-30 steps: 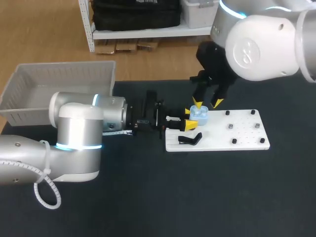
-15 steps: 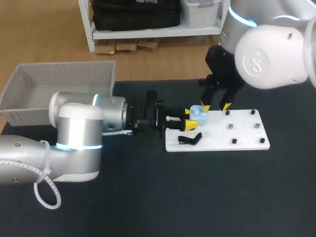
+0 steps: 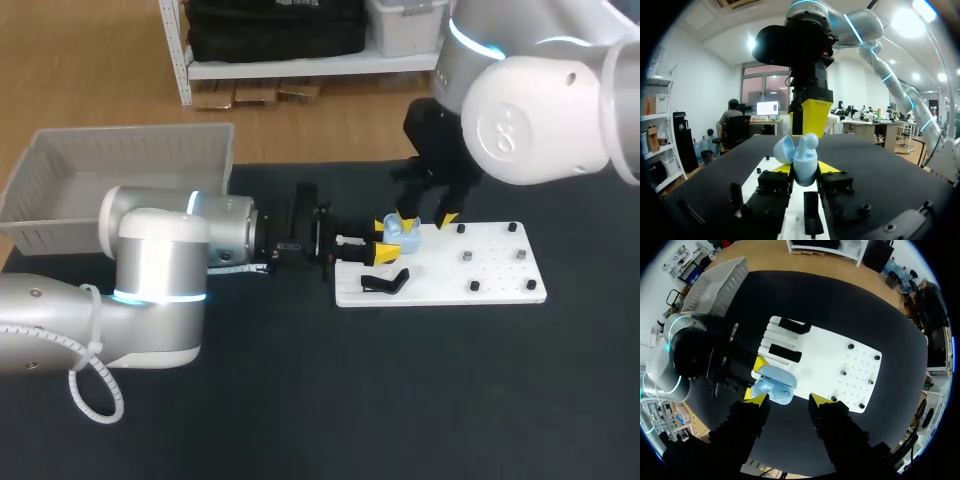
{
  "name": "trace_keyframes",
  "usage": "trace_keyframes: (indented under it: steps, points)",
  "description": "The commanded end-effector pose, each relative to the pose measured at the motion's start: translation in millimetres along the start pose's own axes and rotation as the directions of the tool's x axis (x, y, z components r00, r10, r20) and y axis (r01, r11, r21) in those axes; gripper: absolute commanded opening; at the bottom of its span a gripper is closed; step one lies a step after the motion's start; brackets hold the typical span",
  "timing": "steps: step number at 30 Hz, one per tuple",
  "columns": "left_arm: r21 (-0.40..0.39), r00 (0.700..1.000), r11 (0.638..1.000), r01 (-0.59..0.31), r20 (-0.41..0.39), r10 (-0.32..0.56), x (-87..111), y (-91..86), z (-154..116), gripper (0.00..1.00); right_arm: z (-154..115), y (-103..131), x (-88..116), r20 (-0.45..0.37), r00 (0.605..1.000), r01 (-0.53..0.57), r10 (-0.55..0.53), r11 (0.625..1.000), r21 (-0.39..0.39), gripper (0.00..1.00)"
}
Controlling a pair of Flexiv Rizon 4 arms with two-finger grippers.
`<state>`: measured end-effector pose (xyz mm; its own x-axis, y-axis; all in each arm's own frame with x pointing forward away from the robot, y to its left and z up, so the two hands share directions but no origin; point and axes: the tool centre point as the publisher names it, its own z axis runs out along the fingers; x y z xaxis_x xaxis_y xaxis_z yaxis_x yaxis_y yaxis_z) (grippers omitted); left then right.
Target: Pick up each earbud case from the left stands, insert the matching earbuds, close the lid, and place the case in the box.
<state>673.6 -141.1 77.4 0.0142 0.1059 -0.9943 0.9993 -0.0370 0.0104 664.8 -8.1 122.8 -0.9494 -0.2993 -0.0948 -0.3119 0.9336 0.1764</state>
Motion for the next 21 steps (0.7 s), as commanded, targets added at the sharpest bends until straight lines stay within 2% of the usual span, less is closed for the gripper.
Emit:
trace_keyframes:
  steps: [1,7,8,10,21]
  points:
    - [0.002,1.000,1.000,0.000,0.001,0.000,-0.2,0.8,0.5,0.00,0.9,1.6,-1.2,-0.003,1.000,0.002,-0.002,1.000,-0.001,0.53]
    - [0.002,1.000,1.000,0.000,0.001,0.000,-0.2,0.8,0.5,0.00,4.3,2.6,-1.4,-0.011,1.000,0.002,-0.002,1.000,-0.001,0.58]
    - [0.002,1.000,1.000,0.000,0.001,0.000,-0.2,0.8,0.5,0.00,4.4,2.7,-1.3,-0.012,1.000,0.002,-0.002,1.000,0.000,0.69]
    - [0.002,1.000,1.000,0.000,0.001,0.000,-0.2,0.8,0.5,0.00,4.2,1.4,-1.1,-0.013,1.000,-0.003,0.003,1.000,0.002,0.76]
    - [0.002,1.000,1.000,0.000,0.001,0.000,-0.2,0.8,0.5,0.00,-6.3,-4.6,-2.2,0.015,1.000,-0.018,0.018,1.000,0.004,0.77]
